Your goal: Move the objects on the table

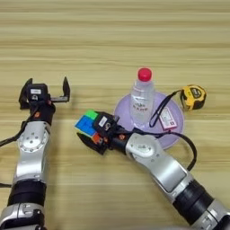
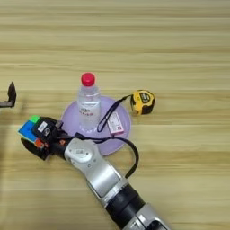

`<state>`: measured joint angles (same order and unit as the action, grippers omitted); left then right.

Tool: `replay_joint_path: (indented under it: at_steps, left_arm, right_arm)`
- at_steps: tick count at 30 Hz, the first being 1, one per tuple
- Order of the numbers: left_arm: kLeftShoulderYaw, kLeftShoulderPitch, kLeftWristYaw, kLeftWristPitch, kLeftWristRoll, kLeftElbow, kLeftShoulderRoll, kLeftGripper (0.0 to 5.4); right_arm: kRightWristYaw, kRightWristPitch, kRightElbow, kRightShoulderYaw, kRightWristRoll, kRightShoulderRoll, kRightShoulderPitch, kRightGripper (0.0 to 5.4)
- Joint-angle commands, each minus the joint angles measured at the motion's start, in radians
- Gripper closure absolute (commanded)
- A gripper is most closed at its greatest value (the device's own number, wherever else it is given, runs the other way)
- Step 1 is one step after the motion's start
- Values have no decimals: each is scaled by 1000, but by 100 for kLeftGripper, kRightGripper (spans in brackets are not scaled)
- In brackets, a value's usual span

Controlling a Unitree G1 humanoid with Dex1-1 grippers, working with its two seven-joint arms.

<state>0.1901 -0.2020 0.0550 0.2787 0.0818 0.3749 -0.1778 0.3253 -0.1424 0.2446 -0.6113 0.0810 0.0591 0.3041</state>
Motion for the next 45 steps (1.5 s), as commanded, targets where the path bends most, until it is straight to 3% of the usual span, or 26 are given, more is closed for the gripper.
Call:
replay_joint_path:
  at_steps: [1, 7, 14, 34, 45]
  left_arm:
    - [-3, 11, -3, -9, -8, -7, -2, 0]
    - [-3, 12, -4, -8, -7, -8, -1, 0]
    - [-5, 13, -8, -10, -9, -12, 2, 0]
    - [-8, 9, -9, -6, -10, -2, 4, 0]
    - [-11, 8, -11, -6, -10, -1, 5, 0]
  right_arm:
    - [-17, 52, 127, 10, 4, 100, 38, 203]
    - [-34, 107, 258, 10, 6, 152, 82, 203]
    - [-18, 133, 294, 2, -7, 167, 97, 203]
    - [8, 153, 182, 8, -44, 134, 69, 3]
    - [9, 146, 167, 11, -46, 130, 60, 3]
